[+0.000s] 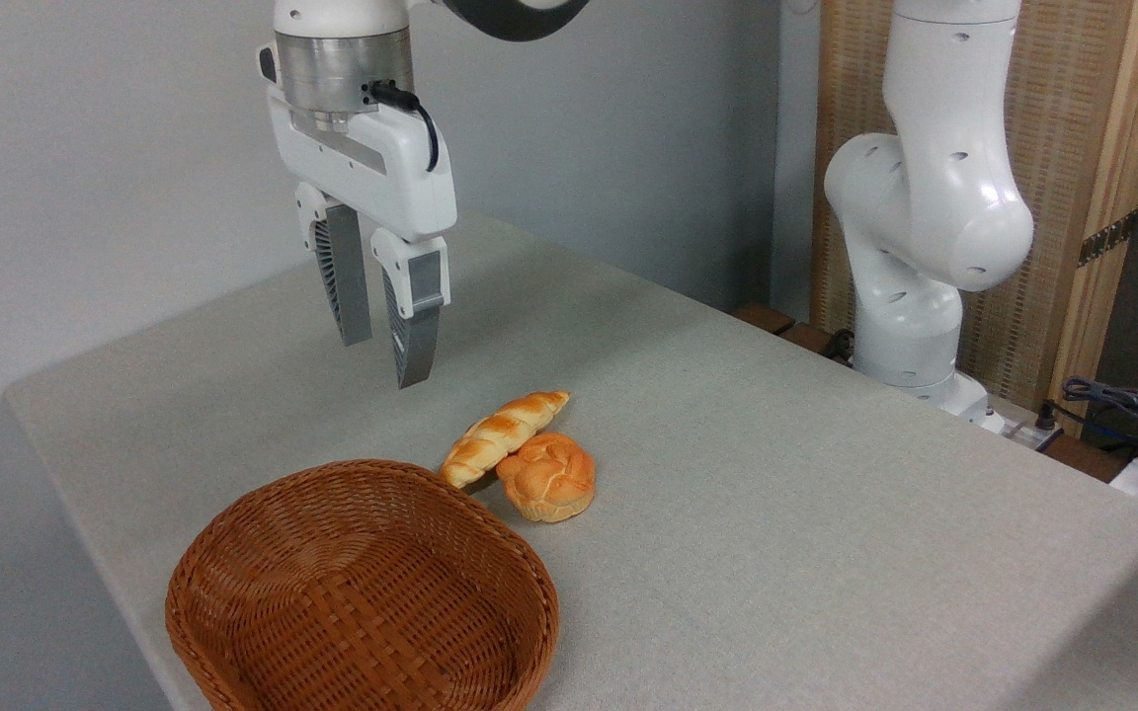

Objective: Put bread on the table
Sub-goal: 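Open the gripper and raise it away from the roll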

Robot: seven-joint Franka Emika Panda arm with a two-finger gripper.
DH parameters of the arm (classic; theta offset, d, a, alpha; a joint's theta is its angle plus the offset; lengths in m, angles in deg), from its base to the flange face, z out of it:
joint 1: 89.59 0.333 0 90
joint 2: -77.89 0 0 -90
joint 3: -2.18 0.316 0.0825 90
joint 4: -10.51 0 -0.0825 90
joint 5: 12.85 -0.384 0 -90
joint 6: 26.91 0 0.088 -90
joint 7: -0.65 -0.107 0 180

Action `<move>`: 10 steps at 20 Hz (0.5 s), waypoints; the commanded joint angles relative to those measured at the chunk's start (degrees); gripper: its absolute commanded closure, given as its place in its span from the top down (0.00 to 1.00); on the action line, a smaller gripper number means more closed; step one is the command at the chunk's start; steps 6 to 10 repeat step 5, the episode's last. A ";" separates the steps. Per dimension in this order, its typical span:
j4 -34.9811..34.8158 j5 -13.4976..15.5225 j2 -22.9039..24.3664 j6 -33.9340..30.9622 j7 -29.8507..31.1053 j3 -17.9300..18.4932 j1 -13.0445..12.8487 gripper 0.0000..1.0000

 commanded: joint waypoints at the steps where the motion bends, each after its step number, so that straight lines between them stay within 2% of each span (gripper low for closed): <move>1: 0.62 -0.59 -0.41 -1.01 0.38 0.51 -0.17 1.00; 10: 0.62 -0.06 -0.41 -1.10 0.38 0.60 -0.17 1.00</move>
